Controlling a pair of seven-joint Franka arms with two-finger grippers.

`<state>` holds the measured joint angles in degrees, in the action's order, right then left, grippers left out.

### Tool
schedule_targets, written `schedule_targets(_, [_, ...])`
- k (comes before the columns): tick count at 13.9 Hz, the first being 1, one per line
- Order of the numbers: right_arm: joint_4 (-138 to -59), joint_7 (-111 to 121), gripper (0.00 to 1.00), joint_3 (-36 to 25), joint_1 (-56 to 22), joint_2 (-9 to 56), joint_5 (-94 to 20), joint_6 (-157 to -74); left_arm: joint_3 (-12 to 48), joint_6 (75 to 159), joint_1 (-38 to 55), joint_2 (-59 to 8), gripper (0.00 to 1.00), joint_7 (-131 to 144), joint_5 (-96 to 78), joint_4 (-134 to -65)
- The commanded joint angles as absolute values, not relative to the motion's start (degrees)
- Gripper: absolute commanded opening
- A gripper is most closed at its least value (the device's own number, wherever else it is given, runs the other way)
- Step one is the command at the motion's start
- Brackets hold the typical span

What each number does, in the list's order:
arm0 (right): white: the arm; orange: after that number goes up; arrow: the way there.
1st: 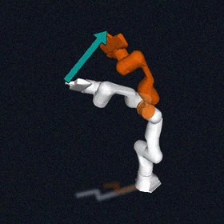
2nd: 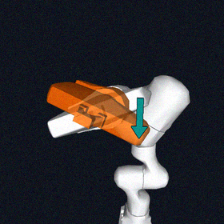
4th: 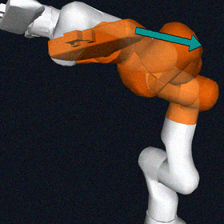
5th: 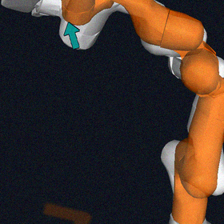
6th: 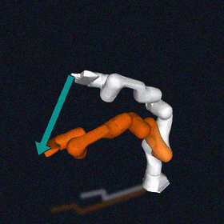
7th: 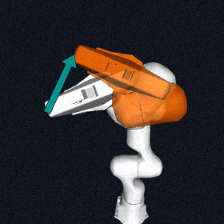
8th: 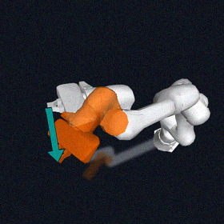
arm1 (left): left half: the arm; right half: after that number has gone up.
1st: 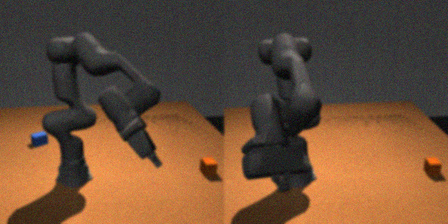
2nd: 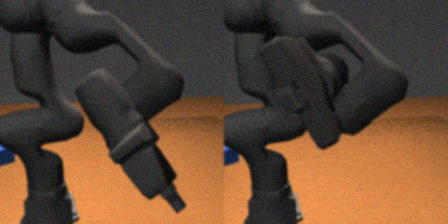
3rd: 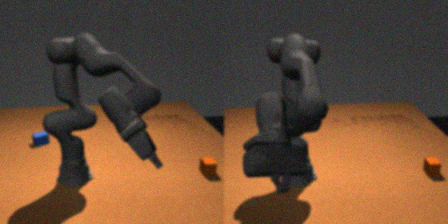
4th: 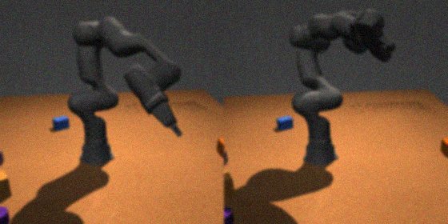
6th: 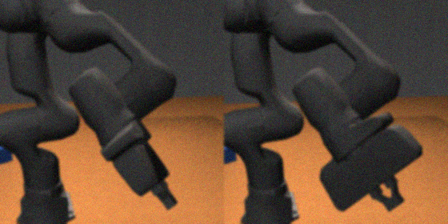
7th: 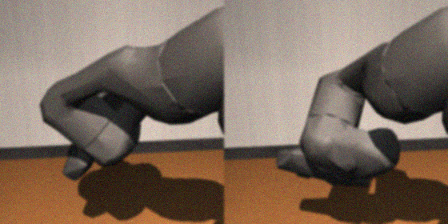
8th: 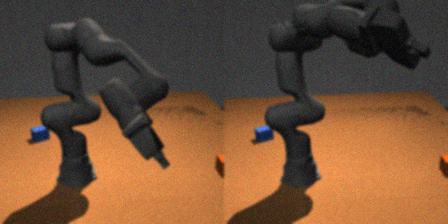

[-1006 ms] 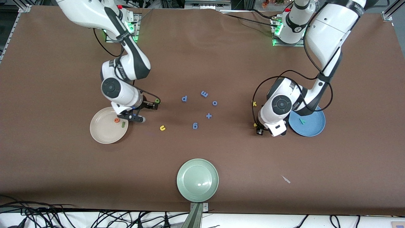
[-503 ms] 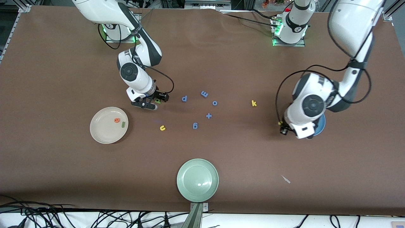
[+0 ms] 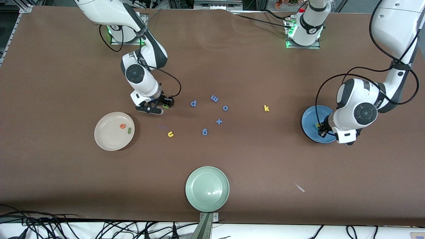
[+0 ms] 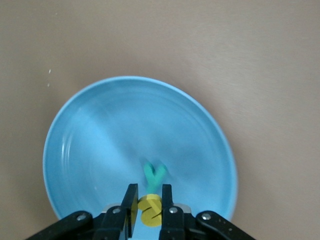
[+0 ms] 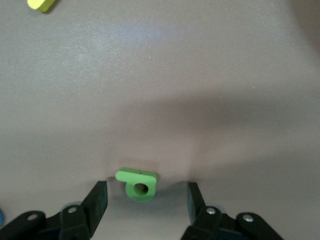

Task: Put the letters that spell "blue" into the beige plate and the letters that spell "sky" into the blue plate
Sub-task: 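Reach the left gripper to the yellow k while the right gripper places the d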

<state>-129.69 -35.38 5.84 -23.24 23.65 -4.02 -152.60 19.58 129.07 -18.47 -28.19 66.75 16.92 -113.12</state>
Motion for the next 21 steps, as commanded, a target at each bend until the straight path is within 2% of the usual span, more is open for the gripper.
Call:
schedule_targets(1, [-131.0,-36.3,0.68,5.6,-23.4,22.9,-2.9,-154.5,20.4,133.3,-21.4,-24.9,0.13,63.5,18.8,-120.3])
schedule_targets(4, [-130.9,-36.3,0.65,5.6,-23.4,24.3,-2.8,-156.8,20.5,133.1,-22.1,-24.4,0.13,61.5,18.7,-121.8])
schedule_targets(5, [-130.9,-36.2,0.63,5.5,-23.4,25.0,-2.8,-157.8,20.4,132.9,-22.1,-24.3,0.19,61.5,18.7,-121.8])
schedule_targets(6, [-130.9,-36.2,0.61,5.5,-23.4,25.4,-2.8,-158.3,20.5,132.7,-22.0,-24.3,0.47,61.4,18.7,-121.6])
schedule_targets(7, [-130.9,-36.2,0.57,5.6,-23.4,25.6,-2.8,-158.5,20.5,132.5,-22.1,-24.3,0.62,60.3,18.7,-121.1])
schedule_targets(8, [-130.9,-36.1,0.51,5.6,-23.4,25.6,-2.7,-158.5,20.6,131.8,-22.0,-23.8,0.65,59.8,18.1,-121.0])
schedule_targets(10, [-130.9,-35.9,0.31,5.5,-23.4,25.4,-2.7,-158.5,21.0,130.3,-21.9,-23.0,0.65,59.8,18.1,-121.0])
schedule_targets(12, [-130.9,-35.4,0.19,4.8,-23.4,25.0,-2.6,-158.2,23.3,129.5,-22.0,-22.5,0.65,61.1,17.1,-119.5])
schedule_targets(16, [-129.1,-33.3,0.16,2.6,-23.3,22.9,-0.9,-153.3,29.4,129.3,-21.8,-22.2,0.65,63.6,15.5,-119.7])
schedule_targets(20, [-113.2,-19.0,0.16,-4.8,-22.4,22.9,0.2,-130.0,35.5,129.9,-20.5,-22.6,0.65,75.0,16.3,-120.9])
schedule_targets(21, [-110.4,-14.1,0.16,-7.2,-21.8,24.0,0.3,-127.7,35.7,129.9,-19.0,-22.6,0.65,75.1,16.9,-121.3])
